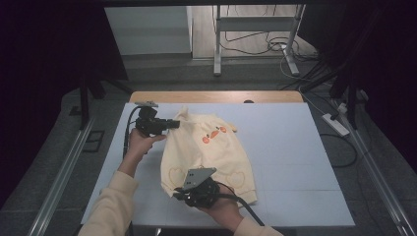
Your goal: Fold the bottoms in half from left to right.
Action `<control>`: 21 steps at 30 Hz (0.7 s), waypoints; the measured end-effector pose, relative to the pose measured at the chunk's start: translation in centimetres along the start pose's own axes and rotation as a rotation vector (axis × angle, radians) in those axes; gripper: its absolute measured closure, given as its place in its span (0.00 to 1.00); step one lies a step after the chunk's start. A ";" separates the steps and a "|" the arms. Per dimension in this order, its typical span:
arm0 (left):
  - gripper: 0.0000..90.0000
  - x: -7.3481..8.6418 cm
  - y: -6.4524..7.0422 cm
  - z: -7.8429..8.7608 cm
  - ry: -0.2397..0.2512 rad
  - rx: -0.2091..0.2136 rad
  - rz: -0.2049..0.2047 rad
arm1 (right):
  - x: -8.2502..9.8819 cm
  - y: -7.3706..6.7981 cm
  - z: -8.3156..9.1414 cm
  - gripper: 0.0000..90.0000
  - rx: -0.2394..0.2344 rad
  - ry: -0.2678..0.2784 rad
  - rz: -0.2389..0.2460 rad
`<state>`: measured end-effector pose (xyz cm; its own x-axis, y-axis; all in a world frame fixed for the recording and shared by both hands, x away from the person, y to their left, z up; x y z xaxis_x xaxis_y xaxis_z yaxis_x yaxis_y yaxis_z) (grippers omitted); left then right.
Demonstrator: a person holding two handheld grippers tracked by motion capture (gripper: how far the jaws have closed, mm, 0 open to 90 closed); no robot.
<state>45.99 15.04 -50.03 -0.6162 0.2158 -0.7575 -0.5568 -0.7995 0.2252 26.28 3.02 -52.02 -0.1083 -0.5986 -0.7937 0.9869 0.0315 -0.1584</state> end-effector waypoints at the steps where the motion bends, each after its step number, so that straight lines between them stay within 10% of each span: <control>1: 0.92 0.0 0.0 -0.1 0.000 0.001 0.001 | 0.0 0.0 0.1 0.91 0.002 0.001 0.000; 21: 0.92 -0.3 1.2 -0.9 0.020 0.004 -0.019 | 2.1 0.5 3.1 0.91 0.050 0.002 -0.047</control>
<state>45.98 13.50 -50.06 -0.5946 0.2194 -0.7735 -0.5705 -0.7931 0.2136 26.89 -0.72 -51.95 -0.1553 -0.5970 -0.7871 0.9853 -0.0368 -0.1665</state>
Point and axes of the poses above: each handheld gripper's, and its own axes: z roughly backward along the jaws, x roughly out of its underside, y roughly to its right, the point moved 8 cm from there along -z, roughly forward along the jaws, and after that the axes turned 15 degrees about -x, right-handed, at the moved point
